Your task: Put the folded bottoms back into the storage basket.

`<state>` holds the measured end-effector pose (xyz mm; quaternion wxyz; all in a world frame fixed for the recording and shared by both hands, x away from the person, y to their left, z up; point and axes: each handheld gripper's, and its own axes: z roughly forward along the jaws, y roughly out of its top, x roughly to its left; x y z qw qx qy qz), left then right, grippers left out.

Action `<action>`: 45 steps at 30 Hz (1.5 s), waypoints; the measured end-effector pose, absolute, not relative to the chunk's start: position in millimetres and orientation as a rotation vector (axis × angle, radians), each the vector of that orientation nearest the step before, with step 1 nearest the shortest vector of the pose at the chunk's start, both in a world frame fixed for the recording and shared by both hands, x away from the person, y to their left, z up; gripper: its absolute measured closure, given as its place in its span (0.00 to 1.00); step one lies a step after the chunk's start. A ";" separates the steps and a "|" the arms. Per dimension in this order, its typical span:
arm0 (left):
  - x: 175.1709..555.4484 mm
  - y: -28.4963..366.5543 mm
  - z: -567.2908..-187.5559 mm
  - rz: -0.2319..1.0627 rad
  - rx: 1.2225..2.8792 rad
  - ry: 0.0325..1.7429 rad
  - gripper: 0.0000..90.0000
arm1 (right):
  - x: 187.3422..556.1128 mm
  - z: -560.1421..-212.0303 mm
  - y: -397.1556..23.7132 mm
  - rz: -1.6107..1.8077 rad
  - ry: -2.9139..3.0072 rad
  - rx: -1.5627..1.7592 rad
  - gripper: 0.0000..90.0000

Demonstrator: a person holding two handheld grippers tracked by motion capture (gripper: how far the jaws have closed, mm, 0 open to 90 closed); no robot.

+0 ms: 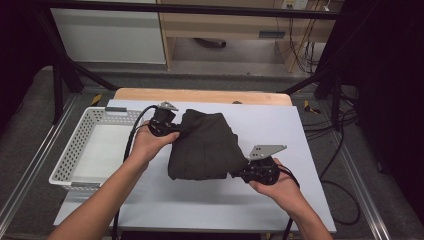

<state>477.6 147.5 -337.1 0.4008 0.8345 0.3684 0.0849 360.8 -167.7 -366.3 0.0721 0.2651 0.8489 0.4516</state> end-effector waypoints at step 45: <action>480.3 212.7 -282.5 0.288 2.036 0.964 0.79 | 389.4 -323.1 -113.9 1.427 2.569 0.693 0.94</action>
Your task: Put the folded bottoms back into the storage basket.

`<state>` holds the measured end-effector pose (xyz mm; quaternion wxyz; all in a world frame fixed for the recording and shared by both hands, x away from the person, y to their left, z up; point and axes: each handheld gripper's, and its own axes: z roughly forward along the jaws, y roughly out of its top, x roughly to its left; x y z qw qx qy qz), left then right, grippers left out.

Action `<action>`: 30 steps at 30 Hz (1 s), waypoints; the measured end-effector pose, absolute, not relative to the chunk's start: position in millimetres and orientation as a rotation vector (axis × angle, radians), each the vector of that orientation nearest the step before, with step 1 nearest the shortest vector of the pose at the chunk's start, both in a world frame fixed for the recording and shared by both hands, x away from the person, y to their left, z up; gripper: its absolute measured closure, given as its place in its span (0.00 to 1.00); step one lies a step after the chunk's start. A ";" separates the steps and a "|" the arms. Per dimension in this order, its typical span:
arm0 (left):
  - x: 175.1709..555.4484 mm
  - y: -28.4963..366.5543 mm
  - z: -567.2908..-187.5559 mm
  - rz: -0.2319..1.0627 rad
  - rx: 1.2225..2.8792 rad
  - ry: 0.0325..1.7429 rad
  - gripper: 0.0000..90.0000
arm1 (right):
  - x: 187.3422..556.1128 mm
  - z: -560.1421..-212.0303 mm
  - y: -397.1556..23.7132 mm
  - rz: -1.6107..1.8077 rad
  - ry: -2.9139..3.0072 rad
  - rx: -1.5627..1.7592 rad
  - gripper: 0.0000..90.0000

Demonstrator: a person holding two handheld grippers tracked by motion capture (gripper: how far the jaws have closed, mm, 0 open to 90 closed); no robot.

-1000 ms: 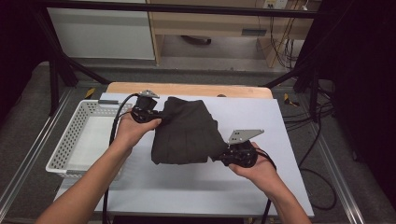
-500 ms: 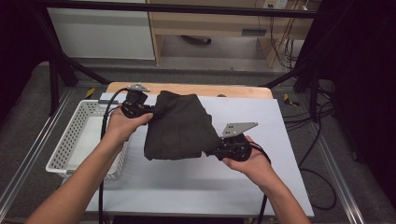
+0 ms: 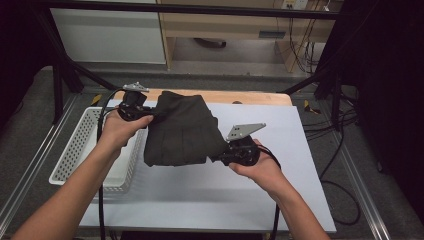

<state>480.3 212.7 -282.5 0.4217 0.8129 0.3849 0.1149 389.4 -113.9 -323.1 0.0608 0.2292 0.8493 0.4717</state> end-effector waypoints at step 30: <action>482.9 245.9 -268.3 0.346 2.020 0.990 0.79 | 405.7 -317.4 -79.6 1.480 2.569 0.657 0.93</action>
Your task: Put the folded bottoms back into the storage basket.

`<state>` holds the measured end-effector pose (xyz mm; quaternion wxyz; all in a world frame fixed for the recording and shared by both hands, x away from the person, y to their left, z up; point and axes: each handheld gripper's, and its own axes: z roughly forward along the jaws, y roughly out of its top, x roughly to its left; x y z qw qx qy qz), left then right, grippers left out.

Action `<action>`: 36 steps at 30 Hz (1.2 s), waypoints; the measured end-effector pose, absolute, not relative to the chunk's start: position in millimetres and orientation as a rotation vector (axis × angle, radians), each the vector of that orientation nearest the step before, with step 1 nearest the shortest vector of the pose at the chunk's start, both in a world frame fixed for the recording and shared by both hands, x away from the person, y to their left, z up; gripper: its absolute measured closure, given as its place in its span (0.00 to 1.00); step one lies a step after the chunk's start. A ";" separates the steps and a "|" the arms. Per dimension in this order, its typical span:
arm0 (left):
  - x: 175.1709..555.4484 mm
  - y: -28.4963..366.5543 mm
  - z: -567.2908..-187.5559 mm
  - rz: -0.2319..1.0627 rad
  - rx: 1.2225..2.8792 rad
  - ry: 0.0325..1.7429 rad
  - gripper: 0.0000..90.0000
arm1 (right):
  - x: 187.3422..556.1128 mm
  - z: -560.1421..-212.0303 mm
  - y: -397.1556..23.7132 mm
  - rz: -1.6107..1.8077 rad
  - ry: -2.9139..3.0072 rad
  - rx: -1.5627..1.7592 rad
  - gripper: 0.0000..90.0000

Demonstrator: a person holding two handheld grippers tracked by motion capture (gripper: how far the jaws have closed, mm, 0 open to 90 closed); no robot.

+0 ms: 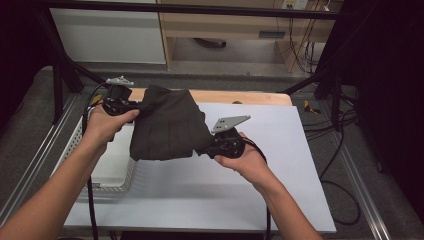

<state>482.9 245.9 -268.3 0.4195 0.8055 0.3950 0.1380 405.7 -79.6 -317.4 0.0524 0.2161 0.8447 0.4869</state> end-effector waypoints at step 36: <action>480.3 320.5 -255.2 0.397 1.930 1.061 0.79 | 421.6 -304.3 -8.5 1.517 2.588 0.560 0.93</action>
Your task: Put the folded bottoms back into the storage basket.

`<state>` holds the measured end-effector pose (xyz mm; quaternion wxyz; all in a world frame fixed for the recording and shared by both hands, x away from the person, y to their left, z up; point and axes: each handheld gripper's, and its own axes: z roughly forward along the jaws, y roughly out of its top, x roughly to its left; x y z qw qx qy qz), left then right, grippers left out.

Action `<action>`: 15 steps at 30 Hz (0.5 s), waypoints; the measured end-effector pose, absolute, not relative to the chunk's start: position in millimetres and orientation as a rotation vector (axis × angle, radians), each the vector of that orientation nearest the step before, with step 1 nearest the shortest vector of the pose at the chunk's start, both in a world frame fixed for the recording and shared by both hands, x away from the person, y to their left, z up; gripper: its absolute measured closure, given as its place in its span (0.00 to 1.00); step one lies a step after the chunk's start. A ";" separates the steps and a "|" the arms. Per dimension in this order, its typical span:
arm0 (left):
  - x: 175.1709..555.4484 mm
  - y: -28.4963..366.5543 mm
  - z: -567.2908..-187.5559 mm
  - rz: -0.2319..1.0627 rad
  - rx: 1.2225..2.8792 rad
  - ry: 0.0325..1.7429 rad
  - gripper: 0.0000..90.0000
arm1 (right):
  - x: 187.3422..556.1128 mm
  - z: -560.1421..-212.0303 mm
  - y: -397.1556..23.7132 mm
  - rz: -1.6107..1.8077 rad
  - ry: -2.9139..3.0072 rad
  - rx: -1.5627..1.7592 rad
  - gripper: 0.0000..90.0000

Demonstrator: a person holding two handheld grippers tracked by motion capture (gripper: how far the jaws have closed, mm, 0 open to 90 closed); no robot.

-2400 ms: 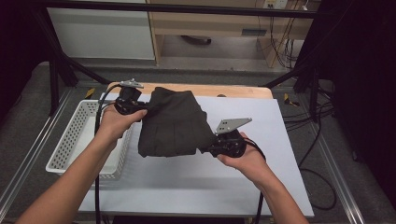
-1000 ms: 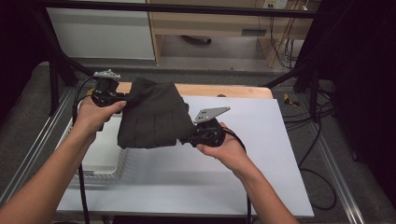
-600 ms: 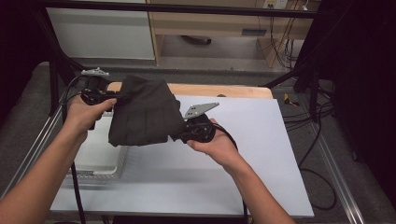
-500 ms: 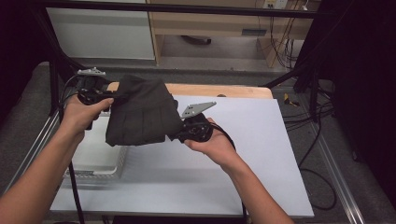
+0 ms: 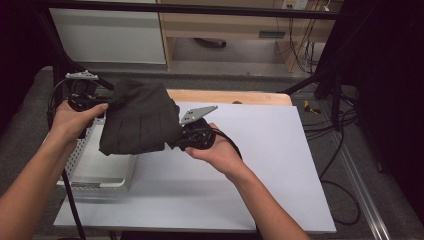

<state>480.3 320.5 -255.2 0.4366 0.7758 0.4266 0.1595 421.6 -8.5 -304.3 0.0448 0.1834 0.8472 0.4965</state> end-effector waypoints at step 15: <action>476.3 336.6 -253.5 0.425 1.918 1.066 0.79 | 419.6 -302.9 10.2 1.528 2.588 0.534 0.93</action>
